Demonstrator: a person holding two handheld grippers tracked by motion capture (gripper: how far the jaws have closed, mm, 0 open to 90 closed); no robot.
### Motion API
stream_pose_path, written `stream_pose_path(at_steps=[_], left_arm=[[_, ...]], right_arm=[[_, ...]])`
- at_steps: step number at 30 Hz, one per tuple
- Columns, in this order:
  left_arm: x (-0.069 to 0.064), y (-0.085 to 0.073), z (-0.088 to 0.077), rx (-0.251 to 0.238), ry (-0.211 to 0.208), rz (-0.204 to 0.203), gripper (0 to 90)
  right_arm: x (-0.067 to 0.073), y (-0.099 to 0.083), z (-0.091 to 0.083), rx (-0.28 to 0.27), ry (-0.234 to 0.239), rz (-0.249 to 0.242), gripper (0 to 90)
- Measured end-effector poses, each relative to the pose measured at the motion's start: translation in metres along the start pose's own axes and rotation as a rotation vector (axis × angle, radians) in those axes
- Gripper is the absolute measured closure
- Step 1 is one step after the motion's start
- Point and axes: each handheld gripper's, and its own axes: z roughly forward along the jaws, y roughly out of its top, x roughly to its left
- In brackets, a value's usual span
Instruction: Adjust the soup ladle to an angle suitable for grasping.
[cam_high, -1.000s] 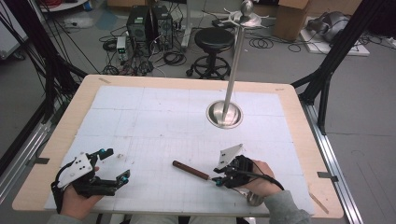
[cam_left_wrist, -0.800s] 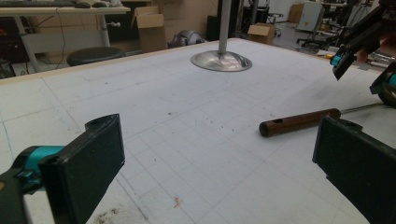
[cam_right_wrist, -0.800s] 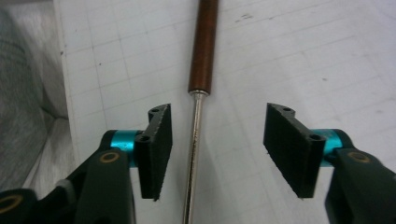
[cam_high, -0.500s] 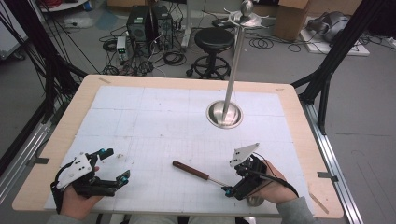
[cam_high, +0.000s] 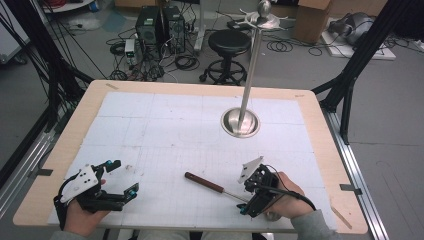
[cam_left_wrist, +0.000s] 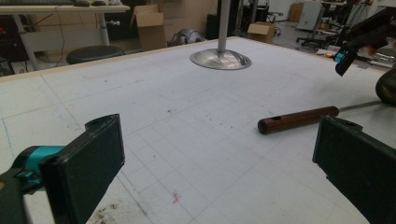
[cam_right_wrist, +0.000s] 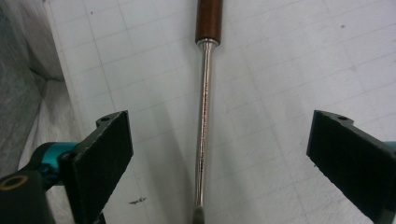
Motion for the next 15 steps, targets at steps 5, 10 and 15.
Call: stream_pose_path(at_steps=[5, 10, 15], left_arm=[[0.0, 0.0, -0.001, 0.0, 0.003, -0.003, 2.5], [0.0, -0.001, -0.003, -0.001, 0.007, -0.003, 2.5], [0.0, -0.001, 0.0, 0.002, 0.009, -0.007, 2.5]], right_arm=[[0.004, 0.007, 0.011, 0.066, -0.005, -0.033, 14.8], [0.006, 0.01, 0.021, 0.125, -0.018, -0.048, 25.0], [0.006, 0.012, 0.023, 0.14, -0.024, -0.039, 39.2]])
